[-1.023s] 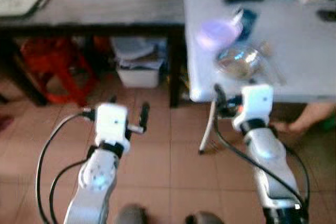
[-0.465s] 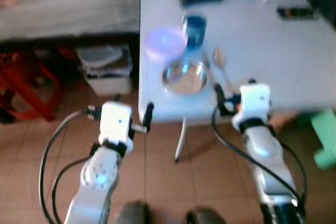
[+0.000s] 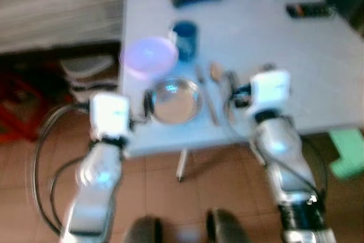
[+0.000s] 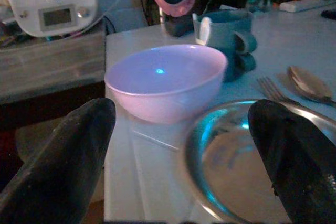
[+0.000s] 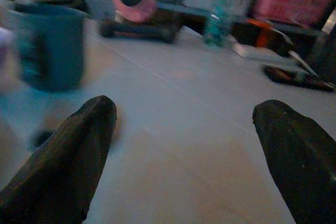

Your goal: Setting the table

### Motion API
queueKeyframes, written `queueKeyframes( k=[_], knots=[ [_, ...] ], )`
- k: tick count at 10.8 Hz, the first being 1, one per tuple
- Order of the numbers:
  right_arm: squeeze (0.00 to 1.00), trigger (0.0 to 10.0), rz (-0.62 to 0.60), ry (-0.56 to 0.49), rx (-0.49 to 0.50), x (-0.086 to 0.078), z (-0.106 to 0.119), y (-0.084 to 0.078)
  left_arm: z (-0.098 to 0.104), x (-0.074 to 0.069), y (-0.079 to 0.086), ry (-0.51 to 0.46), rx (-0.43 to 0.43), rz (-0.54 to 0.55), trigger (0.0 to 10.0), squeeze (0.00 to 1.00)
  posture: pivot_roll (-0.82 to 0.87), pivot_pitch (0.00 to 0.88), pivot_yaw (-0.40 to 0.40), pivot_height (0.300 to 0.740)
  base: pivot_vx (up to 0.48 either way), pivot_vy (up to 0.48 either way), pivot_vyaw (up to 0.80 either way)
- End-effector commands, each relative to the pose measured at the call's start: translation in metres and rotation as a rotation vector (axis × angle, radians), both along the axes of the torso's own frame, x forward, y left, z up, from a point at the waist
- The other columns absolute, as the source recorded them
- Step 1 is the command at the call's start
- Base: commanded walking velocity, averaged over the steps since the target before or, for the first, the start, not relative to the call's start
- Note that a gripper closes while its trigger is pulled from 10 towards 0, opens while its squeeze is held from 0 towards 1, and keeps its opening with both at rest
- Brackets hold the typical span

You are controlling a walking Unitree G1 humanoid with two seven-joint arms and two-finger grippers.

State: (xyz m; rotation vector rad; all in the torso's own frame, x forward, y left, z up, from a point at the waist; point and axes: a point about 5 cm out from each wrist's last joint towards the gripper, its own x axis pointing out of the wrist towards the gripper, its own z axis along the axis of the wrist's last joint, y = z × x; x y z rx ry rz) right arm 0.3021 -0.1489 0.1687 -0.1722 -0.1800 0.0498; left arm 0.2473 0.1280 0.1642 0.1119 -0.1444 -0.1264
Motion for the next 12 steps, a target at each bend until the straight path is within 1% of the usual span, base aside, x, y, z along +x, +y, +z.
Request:
queueKeyframes(
  k=[1,2,3,4,5,6,7,8,9,10,11,12],
  knots=[
    [0.00,10.0,0.032,-0.002,0.031,0.000,0.002,0.008,-0.003,-0.004,0.011,0.008,0.021,0.058,10.0,0.00,0.05,0.192,0.029,0.740,0.000,0.000,0.00],
    [0.00,10.0,0.037,0.026,0.045,-0.001,-0.003,0.009,-0.007,-0.006,0.012,0.017,0.016,0.066,10.0,0.00,0.06,0.175,0.012,0.740,0.000,0.000,0.00],
    [0.00,10.0,0.034,0.043,0.033,0.000,-0.006,0.012,-0.007,-0.005,0.011,0.017,0.010,0.074,10.0,0.00,0.06,0.173,0.014,0.740,0.000,0.000,0.00],
    [0.00,10.0,0.106,0.100,0.142,0.002,-0.011,0.017,-0.010,-0.009,0.015,0.024,0.018,0.099,10.0,0.00,0.06,0.174,0.018,0.740,0.000,0.000,0.00],
    [0.00,10.0,0.070,0.117,0.111,0.003,-0.011,0.013,-0.013,-0.012,0.017,0.038,0.013,0.105,10.0,0.00,0.07,0.173,0.020,0.740,0.000,0.000,0.00],
    [0.00,10.0,0.075,0.170,0.147,0.005,-0.017,0.014,-0.015,-0.014,0.016,0.051,0.005,0.091,10.0,0.00,0.07,0.183,0.025,0.740,0.000,0.000,0.00],
    [0.00,10.0,0.089,0.175,0.143,0.005,-0.016,0.015,-0.014,-0.015,0.015,0.046,0.012,0.090,10.0,0.00,0.08,0.189,0.029,0.740,0.000,0.000,0.00],
    [0.00,10.0,0.117,0.170,0.222,0.002,-0.015,0.016,-0.014,-0.015,0.015,0.047,0.010,0.093,10.0,0.00,0.08,0.185,0.029,0.740,0.000,0.000,0.00],
    [0.00,10.0,0.166,0.134,0.256,0.000,-0.008,0.020,-0.013,-0.015,0.014,0.044,0.008,0.094,10.0,0.00,0.08,0.190,0.029,0.740,0.000,0.000,0.00],
    [0.00,10.0,0.186,0.107,0.260,0.000,-0.002,0.023,-0.012,-0.015,0.013,0.045,0.007,0.085,10.0,0.00,0.08,0.194,0.030,0.740,0.000,0.000,0.00],
    [0.00,10.0,0.182,0.089,0.254,0.000,0.002,0.022,-0.013,-0.016,0.013,0.056,-0.007,0.073,10.0,0.00,0.08,0.194,0.028,0.740,0.000,0.000,0.00],
    [0.00,10.0,0.177,0.056,0.217,-0.002,0.006,0.019,-0.011,-0.018,0.013,0.050,-0.020,0.069,10.0,0.00,0.08,0.191,0.026,0.740,0.000,0.000,0.00]
  ],
)
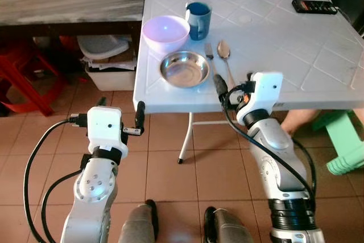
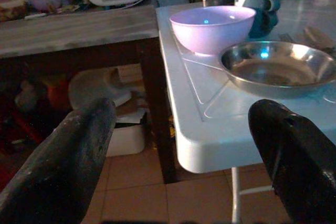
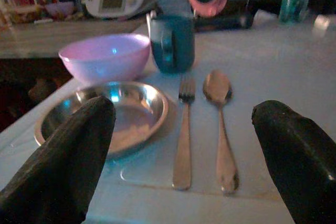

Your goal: Setting the table

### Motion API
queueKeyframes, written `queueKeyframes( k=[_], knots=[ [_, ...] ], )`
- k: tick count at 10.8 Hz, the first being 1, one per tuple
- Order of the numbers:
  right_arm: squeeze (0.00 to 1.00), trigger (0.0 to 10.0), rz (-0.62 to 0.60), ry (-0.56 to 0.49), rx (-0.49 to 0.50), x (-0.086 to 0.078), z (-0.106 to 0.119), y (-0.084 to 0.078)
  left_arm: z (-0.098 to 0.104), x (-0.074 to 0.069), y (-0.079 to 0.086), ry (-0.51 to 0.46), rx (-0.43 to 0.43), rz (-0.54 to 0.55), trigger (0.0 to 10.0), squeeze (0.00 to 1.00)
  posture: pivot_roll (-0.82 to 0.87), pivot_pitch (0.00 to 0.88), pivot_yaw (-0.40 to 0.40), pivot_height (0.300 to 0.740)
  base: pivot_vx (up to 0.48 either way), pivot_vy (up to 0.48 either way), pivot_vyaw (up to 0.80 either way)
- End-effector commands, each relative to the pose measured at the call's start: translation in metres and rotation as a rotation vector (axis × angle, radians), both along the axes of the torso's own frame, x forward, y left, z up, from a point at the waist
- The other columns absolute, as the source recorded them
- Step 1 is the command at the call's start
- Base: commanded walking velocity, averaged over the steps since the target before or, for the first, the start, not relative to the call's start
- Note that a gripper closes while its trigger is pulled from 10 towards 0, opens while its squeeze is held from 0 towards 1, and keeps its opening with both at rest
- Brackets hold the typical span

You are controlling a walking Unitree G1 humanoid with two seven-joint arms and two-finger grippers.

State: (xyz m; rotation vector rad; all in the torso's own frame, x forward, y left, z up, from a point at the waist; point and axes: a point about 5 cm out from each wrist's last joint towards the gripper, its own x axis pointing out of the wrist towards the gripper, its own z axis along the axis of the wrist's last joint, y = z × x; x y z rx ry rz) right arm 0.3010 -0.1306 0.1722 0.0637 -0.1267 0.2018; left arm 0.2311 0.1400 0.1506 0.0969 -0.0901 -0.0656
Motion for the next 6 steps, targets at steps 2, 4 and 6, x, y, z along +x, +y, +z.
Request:
queueKeyframes(
  k=[2,4,6],
  knots=[
    [0.00,10.0,-0.007,-0.058,-0.033,-0.012,0.010,-0.004,0.006,-0.004,0.001,-0.021,-0.015,0.002,10.0,0.00,0.08,0.161,0.016,0.740,0.141,0.000,0.00],
    [0.00,10.0,-0.036,-0.042,-0.067,-0.033,0.002,-0.013,0.000,-0.011,0.008,0.005,-0.015,0.028,10.0,0.00,0.06,0.137,0.015,0.740,0.277,0.000,0.00],
    [0.00,10.0,-0.099,-0.038,-0.104,-0.038,-0.002,-0.024,-0.003,-0.013,0.011,0.017,-0.015,0.039,10.0,0.00,0.05,0.113,0.023,0.740,0.281,0.000,0.00]
  ],
)
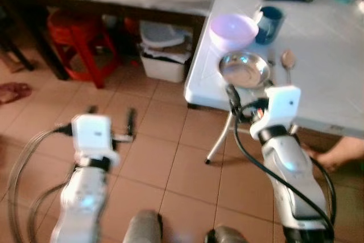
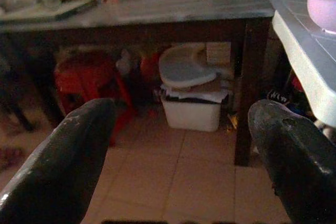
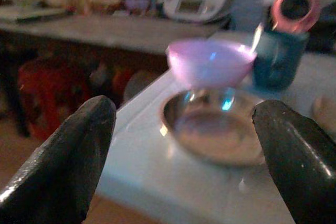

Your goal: Setting the table

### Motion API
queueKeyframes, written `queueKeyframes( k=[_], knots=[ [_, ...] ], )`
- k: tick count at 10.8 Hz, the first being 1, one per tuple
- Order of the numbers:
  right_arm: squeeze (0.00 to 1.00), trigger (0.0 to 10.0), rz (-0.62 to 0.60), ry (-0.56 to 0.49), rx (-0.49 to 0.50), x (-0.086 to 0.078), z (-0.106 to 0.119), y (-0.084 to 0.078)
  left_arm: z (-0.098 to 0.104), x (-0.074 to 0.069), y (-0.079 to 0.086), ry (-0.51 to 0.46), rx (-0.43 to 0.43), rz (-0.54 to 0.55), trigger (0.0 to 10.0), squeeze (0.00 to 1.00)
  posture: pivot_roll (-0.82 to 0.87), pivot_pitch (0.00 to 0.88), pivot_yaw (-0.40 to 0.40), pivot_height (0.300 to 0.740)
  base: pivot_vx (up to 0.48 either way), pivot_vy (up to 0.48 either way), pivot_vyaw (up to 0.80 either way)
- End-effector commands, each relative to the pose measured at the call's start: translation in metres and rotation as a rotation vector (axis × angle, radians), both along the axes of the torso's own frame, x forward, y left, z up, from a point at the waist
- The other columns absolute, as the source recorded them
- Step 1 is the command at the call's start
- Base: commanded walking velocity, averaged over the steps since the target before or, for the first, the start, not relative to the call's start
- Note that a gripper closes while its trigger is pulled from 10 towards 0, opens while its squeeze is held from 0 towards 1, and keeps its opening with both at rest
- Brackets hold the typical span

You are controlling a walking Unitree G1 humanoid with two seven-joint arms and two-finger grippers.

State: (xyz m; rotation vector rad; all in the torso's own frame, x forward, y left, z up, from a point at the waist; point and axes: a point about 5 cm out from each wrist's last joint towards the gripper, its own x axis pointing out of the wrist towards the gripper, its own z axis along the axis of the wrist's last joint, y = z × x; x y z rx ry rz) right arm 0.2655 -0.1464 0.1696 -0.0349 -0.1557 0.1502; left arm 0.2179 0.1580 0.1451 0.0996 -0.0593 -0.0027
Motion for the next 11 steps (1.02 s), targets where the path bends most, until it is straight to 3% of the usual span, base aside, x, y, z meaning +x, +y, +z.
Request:
queueKeyframes(
  k=[1,3,7,11],
  knots=[
    [0.00,10.0,-0.066,-0.004,-0.031,-0.004,-0.001,-0.013,0.004,0.002,-0.007,-0.016,-0.016,-0.030,10.0,0.00,0.05,0.097,0.026,0.740,0.281,0.000,0.00],
    [0.00,10.0,-0.103,-0.013,-0.049,-0.002,-0.002,-0.017,0.005,0.005,-0.009,-0.026,-0.026,-0.044,10.0,0.00,0.05,0.081,0.030,0.740,0.300,0.000,0.00],
    [0.00,10.0,-0.115,-0.022,-0.053,0.004,0.000,-0.015,0.003,0.006,-0.016,-0.025,-0.030,-0.080,10.0,0.00,0.05,0.069,0.026,0.740,0.298,0.000,-0.73],
    [0.00,10.0,-0.055,-0.054,-0.088,0.011,0.005,-0.008,0.001,0.006,-0.015,-0.023,-0.021,-0.069,10.0,0.00,0.06,0.071,0.018,0.740,0.067,0.000,0.15]
  ],
)
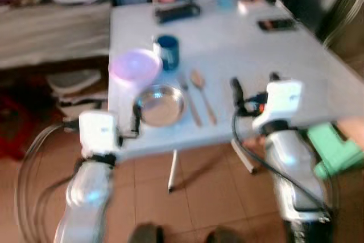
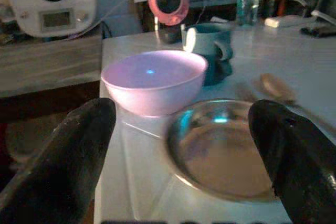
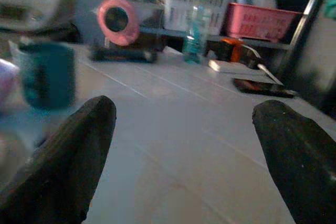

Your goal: Setting the table

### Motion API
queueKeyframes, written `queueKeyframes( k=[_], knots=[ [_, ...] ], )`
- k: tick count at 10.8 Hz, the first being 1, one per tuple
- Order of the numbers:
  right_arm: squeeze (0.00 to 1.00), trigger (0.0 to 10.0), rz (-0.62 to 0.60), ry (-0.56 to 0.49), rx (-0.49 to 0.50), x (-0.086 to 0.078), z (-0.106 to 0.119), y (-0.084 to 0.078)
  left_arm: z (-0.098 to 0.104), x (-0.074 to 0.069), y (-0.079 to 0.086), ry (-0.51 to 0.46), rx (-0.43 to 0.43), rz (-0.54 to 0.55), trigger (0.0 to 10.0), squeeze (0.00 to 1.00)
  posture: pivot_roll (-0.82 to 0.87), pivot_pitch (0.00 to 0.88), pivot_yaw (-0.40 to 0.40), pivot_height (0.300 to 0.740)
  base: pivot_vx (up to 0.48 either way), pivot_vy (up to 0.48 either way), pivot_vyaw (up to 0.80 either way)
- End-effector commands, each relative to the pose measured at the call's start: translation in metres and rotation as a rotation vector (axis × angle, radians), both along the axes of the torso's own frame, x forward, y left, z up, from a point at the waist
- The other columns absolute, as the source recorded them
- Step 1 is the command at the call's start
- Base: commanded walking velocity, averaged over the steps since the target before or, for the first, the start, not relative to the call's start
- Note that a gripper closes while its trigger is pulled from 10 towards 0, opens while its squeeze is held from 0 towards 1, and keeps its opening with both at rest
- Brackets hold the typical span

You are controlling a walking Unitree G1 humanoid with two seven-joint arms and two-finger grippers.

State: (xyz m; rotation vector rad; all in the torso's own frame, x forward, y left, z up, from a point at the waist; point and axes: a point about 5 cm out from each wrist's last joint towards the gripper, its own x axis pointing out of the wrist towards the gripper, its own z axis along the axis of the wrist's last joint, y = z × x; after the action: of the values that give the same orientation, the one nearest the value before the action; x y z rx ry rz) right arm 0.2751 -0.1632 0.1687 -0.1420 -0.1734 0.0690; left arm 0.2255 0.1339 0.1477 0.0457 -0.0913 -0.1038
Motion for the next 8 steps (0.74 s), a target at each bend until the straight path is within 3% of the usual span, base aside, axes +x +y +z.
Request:
queueKeyframes(
  k=[1,3,5,8],
  knots=[
    [0.00,10.0,0.027,-0.031,0.006,0.002,0.006,0.008,-0.001,-0.002,0.009,0.002,0.032,0.036,10.0,0.00,0.06,0.071,0.018,0.740,0.262,0.000,0.80],
    [0.00,10.0,0.016,-0.028,0.020,0.002,0.005,0.007,0.000,-0.003,0.009,0.004,0.040,0.033,10.0,0.00,0.06,0.077,0.018,0.740,0.261,0.000,0.68],
    [0.00,10.0,0.002,-0.020,0.036,0.002,0.004,0.007,0.002,-0.006,0.010,-0.003,0.027,0.039,10.0,0.00,0.07,0.094,0.014,0.740,0.120,0.000,0.00],
    [0.00,10.0,-0.029,0.009,0.049,0.002,-0.002,0.004,-0.002,-0.014,0.005,0.015,0.059,-0.044,10.0,0.00,0.07,0.112,0.017,0.740,0.000,0.000,0.00]
  ],
)
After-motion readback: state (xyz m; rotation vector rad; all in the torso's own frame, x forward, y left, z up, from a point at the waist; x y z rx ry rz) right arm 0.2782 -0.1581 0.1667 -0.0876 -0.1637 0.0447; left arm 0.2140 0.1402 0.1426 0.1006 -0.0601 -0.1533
